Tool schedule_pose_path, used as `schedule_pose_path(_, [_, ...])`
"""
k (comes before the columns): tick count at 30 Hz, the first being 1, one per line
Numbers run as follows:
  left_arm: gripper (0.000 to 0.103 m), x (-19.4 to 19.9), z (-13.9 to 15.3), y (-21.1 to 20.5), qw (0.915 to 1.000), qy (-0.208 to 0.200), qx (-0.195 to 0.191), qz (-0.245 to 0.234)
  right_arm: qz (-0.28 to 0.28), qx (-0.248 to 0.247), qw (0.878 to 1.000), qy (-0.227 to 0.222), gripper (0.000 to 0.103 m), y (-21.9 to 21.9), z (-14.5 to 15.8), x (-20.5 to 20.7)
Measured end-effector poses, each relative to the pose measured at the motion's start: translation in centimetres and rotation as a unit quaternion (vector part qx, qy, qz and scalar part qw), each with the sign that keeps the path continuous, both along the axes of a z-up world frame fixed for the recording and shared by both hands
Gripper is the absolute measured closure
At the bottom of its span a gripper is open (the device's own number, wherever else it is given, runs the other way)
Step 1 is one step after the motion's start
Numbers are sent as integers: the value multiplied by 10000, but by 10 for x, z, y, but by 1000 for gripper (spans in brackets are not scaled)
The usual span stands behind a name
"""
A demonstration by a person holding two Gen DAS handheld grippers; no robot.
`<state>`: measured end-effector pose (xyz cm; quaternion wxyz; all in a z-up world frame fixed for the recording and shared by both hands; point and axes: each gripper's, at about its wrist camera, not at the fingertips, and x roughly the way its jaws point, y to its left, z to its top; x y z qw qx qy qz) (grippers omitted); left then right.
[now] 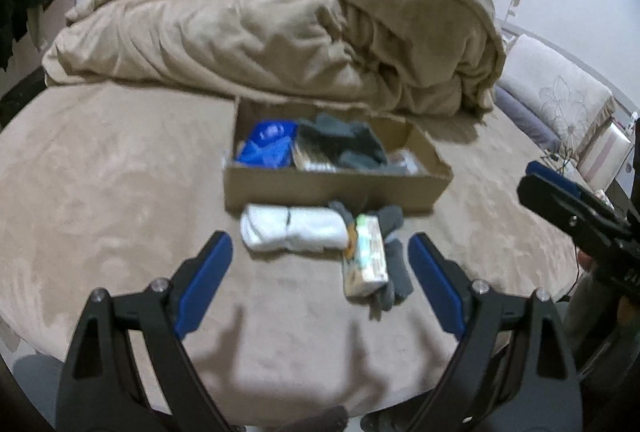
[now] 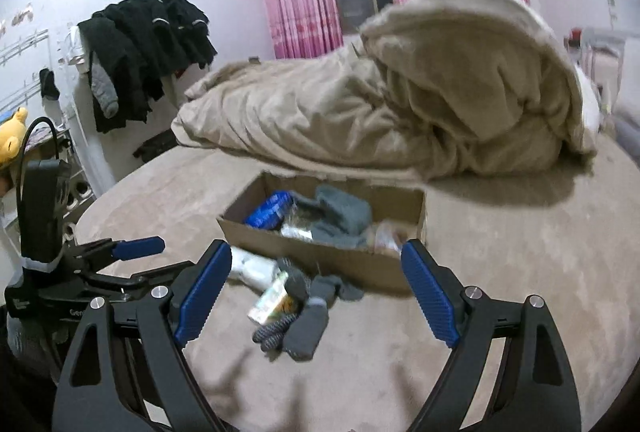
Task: Organize objects
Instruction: 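Grasp the cartoon tissue pack with the left tool while the right tool grasps the dotted gloves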
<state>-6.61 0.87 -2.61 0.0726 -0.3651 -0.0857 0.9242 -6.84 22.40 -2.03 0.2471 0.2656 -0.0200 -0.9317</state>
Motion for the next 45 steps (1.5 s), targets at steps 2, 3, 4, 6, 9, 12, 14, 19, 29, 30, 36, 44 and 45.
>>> schedule_pose_path(2, [12, -5, -10, 7, 9999, -114, -31, -56, -34, 28, 10000, -75, 14, 1, -12, -5])
schedule_pose_path(3, [12, -6, -15, 10, 9998, -158, -47, -90, -42, 17, 9999, -144, 14, 2, -18, -8])
schedule_pose_path(4, [12, -9, -20, 14, 9997, -210, -53, -137, -47, -7, 9997, -239, 14, 2, -25, -12])
schedule_pose_path(6, [13, -14, -30, 19, 9993, -311, -99, -192, -20, -27, 9993, -381, 14, 2, -37, -18])
schedule_pose_path(9, [13, -17, -41, 23, 9987, -409, -146, -252, 85, 68, 9986, -526, 14, -5, -54, -25])
schedule_pose_path(12, [22, -22, -52, 24, 9980, -517, -265, -229, 196, 161, 9972, -700, 14, -14, -72, -34])
schedule_pose_path(14, [23, -25, -58, 19, 9978, -590, -245, -188, 249, 89, 9959, -870, 14, -17, -82, -42])
schedule_pose_path(19, [22, -28, -60, 14, 9981, -559, -90, -262, 305, 158, 9915, -1256, 14, -26, -100, -56])
schedule_pose_path(29, [22, -28, -57, 18, 9976, -477, 107, -501, 590, 141, 9879, -1429, 79, -34, -118, -63])
schedule_pose_path(30, [22, -29, -56, 21, 9975, -463, 90, -534, 584, 134, 9882, -1407, 79, -33, -117, -61])
schedule_pose_path(36, [33, -43, -67, 38, 9957, -581, 124, -710, 342, -51, 9901, -1361, 80, -13, -111, -60])
schedule_pose_path(44, [63, -50, -78, 38, 9954, -684, 190, -637, -95, -193, 9931, -1154, 79, 29, -100, -57])
schedule_pose_path(45, [65, -50, -78, 38, 9957, -666, 184, -622, -114, -212, 9935, -1112, 79, 30, -98, -56])
